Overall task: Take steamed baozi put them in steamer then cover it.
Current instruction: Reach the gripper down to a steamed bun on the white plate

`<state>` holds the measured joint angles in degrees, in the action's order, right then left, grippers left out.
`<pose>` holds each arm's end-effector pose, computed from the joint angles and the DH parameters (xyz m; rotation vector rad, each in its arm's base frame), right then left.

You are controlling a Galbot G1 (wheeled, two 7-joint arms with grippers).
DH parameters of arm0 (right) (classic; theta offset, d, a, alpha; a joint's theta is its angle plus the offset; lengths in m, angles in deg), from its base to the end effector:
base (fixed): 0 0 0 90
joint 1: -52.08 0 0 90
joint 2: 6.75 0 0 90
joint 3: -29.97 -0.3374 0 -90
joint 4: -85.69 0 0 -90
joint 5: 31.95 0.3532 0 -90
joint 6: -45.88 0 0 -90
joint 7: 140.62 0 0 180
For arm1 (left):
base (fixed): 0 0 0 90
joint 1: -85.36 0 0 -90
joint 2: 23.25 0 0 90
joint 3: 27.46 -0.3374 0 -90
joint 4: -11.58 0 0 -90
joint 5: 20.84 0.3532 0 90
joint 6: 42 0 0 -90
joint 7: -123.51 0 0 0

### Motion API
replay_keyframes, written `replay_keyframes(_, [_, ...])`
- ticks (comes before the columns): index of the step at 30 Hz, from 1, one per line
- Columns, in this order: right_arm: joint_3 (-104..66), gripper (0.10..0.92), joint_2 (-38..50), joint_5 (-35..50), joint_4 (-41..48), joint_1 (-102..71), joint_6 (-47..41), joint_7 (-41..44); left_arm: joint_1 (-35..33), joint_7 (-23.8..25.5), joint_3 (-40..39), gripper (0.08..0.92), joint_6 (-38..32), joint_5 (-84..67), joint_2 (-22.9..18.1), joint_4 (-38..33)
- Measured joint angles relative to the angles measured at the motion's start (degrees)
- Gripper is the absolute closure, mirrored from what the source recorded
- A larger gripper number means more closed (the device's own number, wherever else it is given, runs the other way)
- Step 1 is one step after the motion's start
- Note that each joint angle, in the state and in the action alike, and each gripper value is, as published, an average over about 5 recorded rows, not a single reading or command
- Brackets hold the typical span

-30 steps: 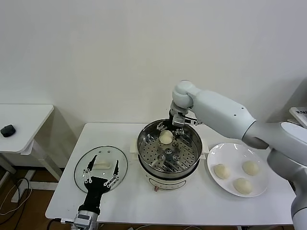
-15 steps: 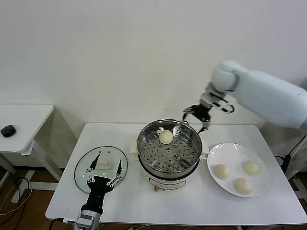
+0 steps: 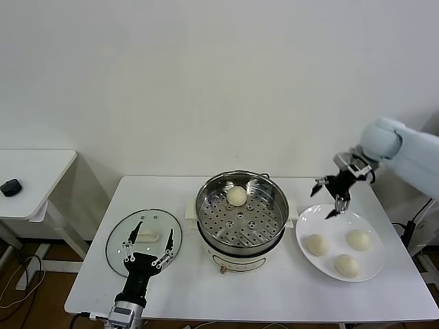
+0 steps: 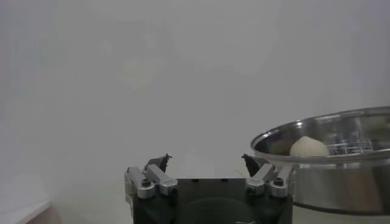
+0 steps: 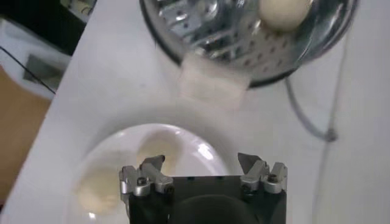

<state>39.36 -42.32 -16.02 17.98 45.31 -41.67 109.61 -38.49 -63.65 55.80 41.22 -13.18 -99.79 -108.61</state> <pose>0.5264 -0.1959 -0.1162 1.5215 -1.3367 1.2676 0.1606 0.0023 -0.3049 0.1841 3.0415 0.3852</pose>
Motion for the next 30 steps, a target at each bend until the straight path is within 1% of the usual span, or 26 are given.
replay_keyframes(16, [-5.78, 0.203, -0.07, -2.76, 2.33, -12.31, -2.23, -5.04, -0.15, -0.33, 0.08, 0.177, -0.02, 0.08, -0.28, 0.29])
replay_keyframes(27, [-8.20, 0.203, -1.24, -4.46, 3.62, -16.93, -2.85, -7.78, -0.15, -0.55, 0.35, 0.177, -0.10, 0.09, -0.26, 0.38])
replay_keyframes(30, [-8.51, 0.215, -1.43, -4.92, 3.83, -17.45, -2.91, -8.28, -0.15, -0.61, 0.54, 0.177, -0.09, 0.09, -0.19, 0.17])
